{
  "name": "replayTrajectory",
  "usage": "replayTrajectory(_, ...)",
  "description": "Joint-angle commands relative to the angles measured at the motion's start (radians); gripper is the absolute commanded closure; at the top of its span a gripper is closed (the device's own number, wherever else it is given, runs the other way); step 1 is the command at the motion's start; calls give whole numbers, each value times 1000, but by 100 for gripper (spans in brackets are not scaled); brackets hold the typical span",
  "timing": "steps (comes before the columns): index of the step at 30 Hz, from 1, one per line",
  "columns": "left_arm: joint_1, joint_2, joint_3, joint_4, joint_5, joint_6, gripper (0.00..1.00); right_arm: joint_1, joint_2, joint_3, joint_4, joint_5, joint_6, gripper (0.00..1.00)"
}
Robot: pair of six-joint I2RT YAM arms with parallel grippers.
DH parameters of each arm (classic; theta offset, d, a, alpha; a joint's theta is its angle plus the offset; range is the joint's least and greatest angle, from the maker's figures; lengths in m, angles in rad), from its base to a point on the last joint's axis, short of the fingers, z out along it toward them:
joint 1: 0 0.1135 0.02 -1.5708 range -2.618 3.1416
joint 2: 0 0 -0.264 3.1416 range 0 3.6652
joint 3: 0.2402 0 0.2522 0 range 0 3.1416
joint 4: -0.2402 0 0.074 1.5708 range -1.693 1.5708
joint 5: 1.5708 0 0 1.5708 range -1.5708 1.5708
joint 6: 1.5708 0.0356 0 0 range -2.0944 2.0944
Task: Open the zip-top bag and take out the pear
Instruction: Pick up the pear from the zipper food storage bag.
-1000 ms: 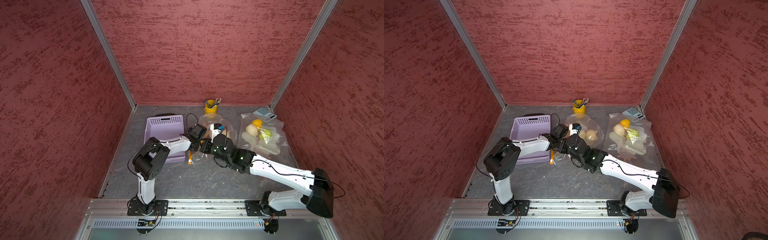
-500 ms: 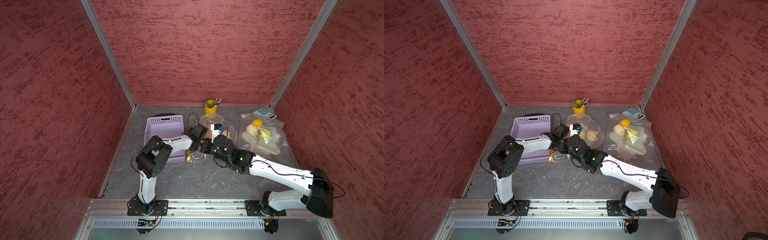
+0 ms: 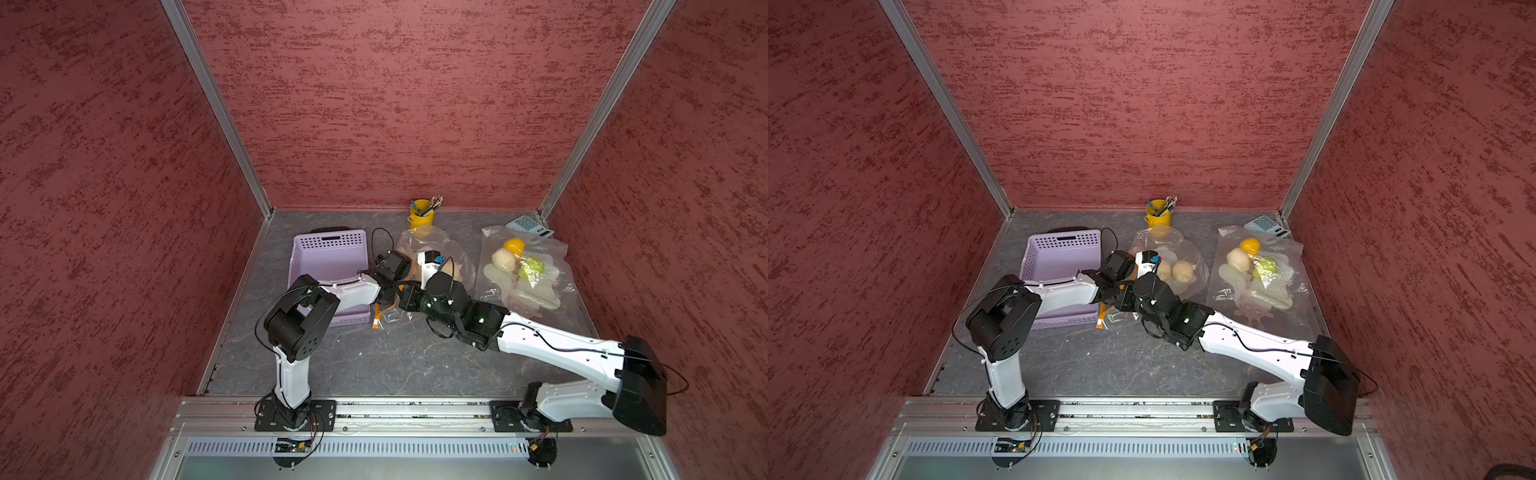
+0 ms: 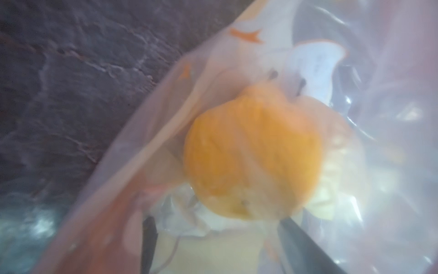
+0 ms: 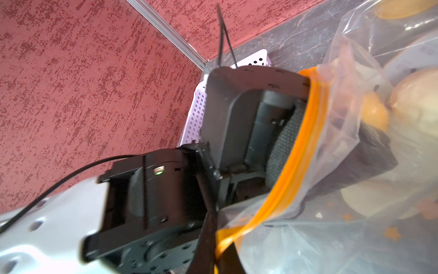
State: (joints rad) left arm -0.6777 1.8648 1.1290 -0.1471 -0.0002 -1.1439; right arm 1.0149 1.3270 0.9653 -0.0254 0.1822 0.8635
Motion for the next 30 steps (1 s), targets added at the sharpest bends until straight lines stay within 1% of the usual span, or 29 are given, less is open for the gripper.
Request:
replayTrajectory(1, -23, -86, -15, 21, -54, 16, 13, 8, -30, 8, 29, -17, -21, 100)
replayTrajectory(5, -26, -132, -20, 30, -64, 9, 12, 8, -44, 10, 16, -8, -26, 100)
replayTrajectory(7, -24, -118, 10, 18, -70, 15, 12, 8, -48, 6, 19, -11, -28, 100)
replayTrajectory(9, -14, -97, 34, 14, -42, 13, 12, 8, -46, 10, 15, -13, -32, 100)
replayTrajectory(12, -17, -87, 48, 10, -43, 15, 12, 8, -43, 11, 1, -12, -33, 100)
replayTrajectory(17, -13, -23, 111, -28, -36, 46, 12, 9, -28, 9, 16, -26, -28, 100)
replayTrajectory(21, -5, 49, 138, -38, -19, 44, 12, 9, -13, 12, 26, -46, -27, 100)
replayTrajectory(23, 0, 81, 152, -54, -28, 39, 11, 9, -8, 12, 36, -60, -29, 100)
replayTrajectory(27, 9, 124, 127, 52, 3, 4, 11, 8, 2, 6, 59, -79, -28, 100)
replayTrajectory(30, 10, 155, 138, 90, 10, -17, 11, 8, 14, 0, 75, -91, -26, 100)
